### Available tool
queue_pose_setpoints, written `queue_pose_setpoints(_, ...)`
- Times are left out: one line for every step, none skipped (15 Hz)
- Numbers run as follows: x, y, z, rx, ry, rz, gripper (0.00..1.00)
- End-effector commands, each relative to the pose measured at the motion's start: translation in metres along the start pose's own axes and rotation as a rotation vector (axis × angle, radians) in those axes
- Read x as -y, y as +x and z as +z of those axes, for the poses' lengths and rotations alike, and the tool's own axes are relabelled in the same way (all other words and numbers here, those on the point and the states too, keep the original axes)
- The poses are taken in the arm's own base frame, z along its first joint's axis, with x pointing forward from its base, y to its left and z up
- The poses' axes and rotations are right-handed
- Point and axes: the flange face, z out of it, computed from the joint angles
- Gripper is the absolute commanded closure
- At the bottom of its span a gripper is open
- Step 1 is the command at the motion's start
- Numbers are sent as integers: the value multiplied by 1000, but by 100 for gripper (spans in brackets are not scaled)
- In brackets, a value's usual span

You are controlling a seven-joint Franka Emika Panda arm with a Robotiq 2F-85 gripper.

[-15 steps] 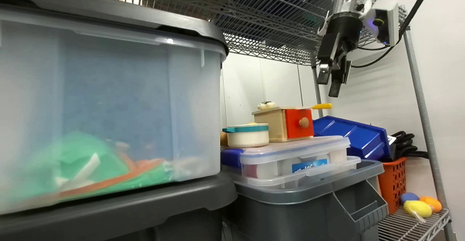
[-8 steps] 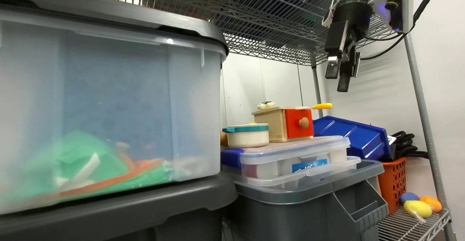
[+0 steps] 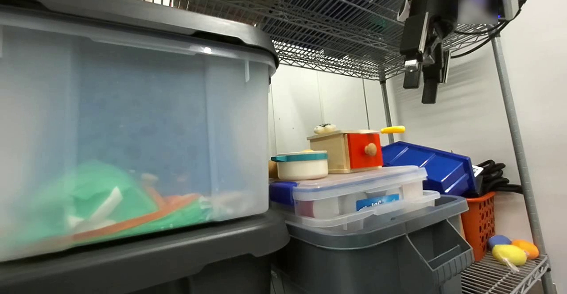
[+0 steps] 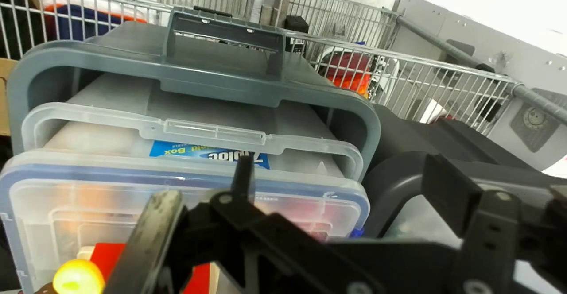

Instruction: Open the red drawer, pick up the knife from the top of the drawer and put it in the red drawer

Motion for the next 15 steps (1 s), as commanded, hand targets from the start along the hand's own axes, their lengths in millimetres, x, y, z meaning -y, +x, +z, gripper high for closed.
queue_pose_setpoints(5, -5, -9, 23, -42, 80, 1)
queue_pose_setpoints(5, -5, -7, 24, -60, 103, 0)
queue_pose_setpoints(6, -6, -4, 33, -66, 118, 0)
queue_pose_setpoints(7, -6, 0, 45, -72, 130, 0)
queue_pose_setpoints(8, -7, 4, 54, -76, 140, 0)
queue_pose_setpoints(10, -8, 9, 63, -77, 149, 0)
queue_pose_setpoints(13, -10, 16, 80, -78, 154, 0)
queue_pose_setpoints(15, -12, 23, 96, -78, 161, 0)
queue_pose_setpoints(17, -14, 28, 108, -76, 166, 0)
queue_pose_setpoints(19, -15, 30, 114, -76, 175, 0)
queue_pose_setpoints(22, -16, 32, 121, -75, 182, 0)
queue_pose_setpoints(26, -18, 36, 132, -74, 183, 0)
queue_pose_setpoints(30, -20, 43, 153, -73, 182, 0)
queue_pose_setpoints(32, -22, 48, 162, -74, 186, 0)
queue_pose_setpoints(34, -23, 51, 166, -73, 190, 0)
